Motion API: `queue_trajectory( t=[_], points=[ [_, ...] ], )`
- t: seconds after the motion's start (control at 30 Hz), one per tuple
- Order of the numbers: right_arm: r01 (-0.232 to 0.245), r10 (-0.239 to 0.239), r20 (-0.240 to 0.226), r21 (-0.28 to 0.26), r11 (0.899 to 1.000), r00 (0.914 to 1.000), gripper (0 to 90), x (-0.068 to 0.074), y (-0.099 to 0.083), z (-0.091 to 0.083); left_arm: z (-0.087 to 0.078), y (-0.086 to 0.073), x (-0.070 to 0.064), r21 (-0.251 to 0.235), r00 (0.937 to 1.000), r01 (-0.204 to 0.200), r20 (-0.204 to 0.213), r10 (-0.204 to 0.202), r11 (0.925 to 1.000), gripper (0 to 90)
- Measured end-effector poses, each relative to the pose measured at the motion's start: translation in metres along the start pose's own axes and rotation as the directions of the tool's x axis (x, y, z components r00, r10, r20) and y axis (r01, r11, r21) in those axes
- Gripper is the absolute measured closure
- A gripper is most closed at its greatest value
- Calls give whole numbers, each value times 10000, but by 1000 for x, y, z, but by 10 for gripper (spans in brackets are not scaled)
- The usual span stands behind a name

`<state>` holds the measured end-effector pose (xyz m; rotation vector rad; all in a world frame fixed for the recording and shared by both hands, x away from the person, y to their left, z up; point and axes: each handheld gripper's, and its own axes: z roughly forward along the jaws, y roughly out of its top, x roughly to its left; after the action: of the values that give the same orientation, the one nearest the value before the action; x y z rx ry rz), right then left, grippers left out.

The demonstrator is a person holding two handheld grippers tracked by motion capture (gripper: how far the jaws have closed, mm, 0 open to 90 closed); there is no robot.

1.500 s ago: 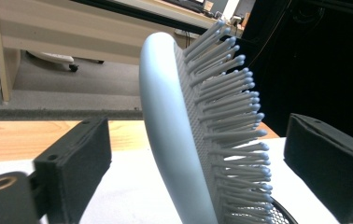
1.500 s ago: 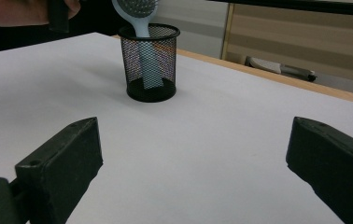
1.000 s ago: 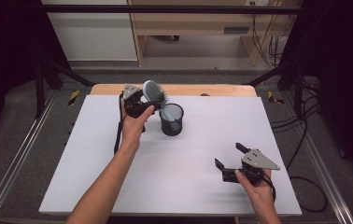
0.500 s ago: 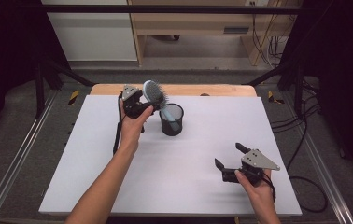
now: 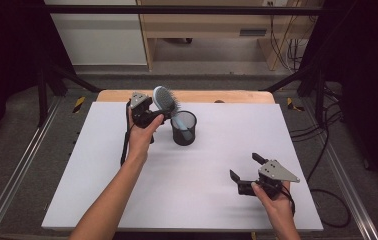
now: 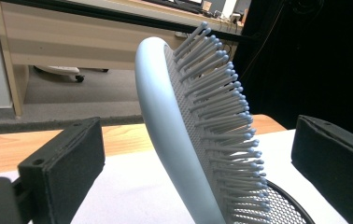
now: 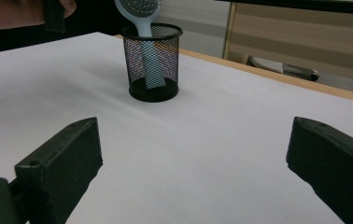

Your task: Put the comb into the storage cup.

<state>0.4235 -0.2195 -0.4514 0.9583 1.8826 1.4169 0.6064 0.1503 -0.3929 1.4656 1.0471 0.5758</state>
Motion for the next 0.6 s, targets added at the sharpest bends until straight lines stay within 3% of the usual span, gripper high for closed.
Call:
queue_trajectory(
  t=[0.6],
  points=[
    [-1, 1, -38, -2, 10000, 10000, 35, 0, 0, 0, -5, -2, 2, -100, 10000, 17, 8, -17, 9999, 26]
  ],
)
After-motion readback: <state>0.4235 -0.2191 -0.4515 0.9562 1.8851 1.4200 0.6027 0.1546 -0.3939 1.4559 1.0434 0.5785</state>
